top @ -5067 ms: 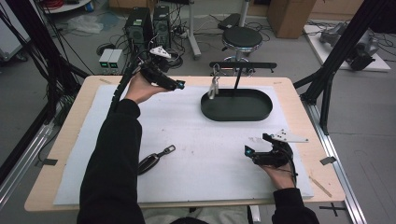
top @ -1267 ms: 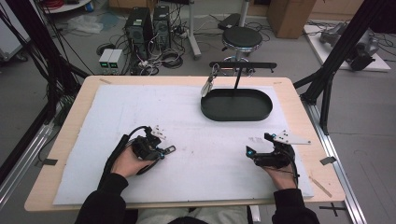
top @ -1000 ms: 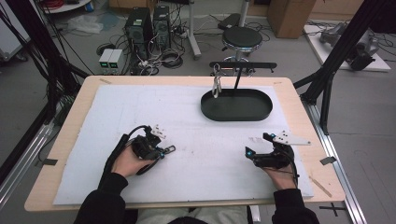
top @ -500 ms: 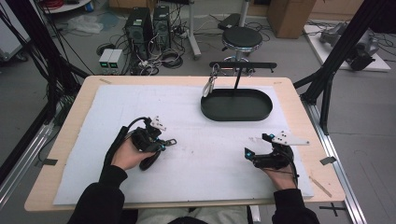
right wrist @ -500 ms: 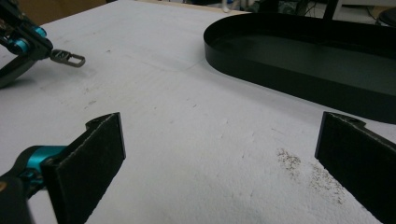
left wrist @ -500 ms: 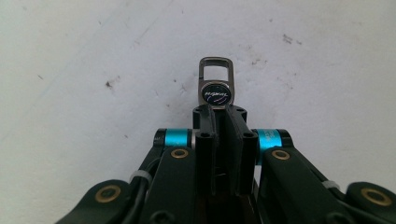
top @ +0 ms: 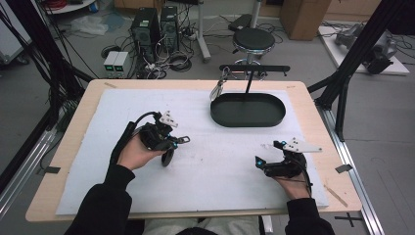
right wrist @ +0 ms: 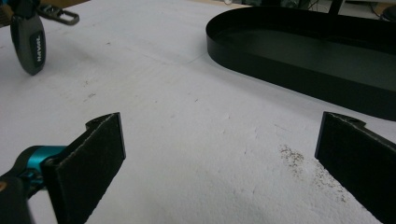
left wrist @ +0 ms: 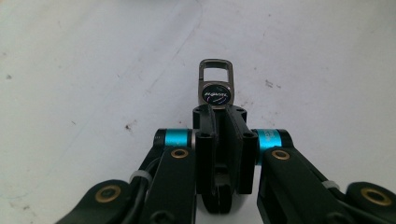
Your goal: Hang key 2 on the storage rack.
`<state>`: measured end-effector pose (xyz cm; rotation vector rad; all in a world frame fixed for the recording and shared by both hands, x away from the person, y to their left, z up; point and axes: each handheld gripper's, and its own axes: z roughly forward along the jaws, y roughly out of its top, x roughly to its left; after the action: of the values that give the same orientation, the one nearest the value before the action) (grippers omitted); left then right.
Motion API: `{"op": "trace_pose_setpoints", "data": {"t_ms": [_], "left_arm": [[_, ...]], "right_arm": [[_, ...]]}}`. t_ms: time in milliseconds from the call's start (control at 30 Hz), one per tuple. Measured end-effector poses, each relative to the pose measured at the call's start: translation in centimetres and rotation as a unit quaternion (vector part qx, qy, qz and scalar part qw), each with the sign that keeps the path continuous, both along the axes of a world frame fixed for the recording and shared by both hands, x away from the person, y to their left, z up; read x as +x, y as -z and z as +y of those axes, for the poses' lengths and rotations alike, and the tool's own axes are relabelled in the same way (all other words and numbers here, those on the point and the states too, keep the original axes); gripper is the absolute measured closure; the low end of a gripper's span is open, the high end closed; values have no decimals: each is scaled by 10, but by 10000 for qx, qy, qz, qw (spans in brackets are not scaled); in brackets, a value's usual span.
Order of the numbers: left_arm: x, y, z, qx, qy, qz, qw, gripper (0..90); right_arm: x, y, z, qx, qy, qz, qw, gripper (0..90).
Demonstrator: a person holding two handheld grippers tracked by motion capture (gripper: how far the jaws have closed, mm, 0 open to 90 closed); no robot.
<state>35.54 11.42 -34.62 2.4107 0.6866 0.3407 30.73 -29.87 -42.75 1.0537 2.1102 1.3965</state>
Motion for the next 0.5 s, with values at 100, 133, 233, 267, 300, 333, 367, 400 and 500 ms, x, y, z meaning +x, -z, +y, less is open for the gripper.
{"op": "trace_pose_setpoints", "data": {"t_ms": [100,133,233,267,300,333,367,400,500], "left_arm": [[2,-4,-1,-30,-38,-137,9999,824],[2,-5,-1,-31,-35,-150,9999,824],[5,-9,-3,-55,-46,-220,9997,824],[5,-10,-4,-38,-41,-221,9997,824],[7,-12,-5,-4,-19,-239,9997,824],[8,-14,-7,-15,-14,-265,9996,824],[9,-16,-7,-41,-14,-263,9996,824],[10,-18,-8,-53,-21,-295,9995,825],[14,-27,-11,-123,-16,-401,9991,825]], "right_arm": [[0,0,0,-28,38,10,10000,9],[0,0,-1,-17,51,-1,10000,9],[0,0,-2,-12,78,-13,10000,9],[0,0,-2,-11,80,-5,10000,9],[0,0,-2,-13,70,0,10000,9],[0,0,-1,-36,74,1,10000,9],[0,0,-1,-29,75,28,10000,9],[0,1,-1,-57,87,36,9999,9],[0,0,-1,-63,91,19,9999,9]]}}
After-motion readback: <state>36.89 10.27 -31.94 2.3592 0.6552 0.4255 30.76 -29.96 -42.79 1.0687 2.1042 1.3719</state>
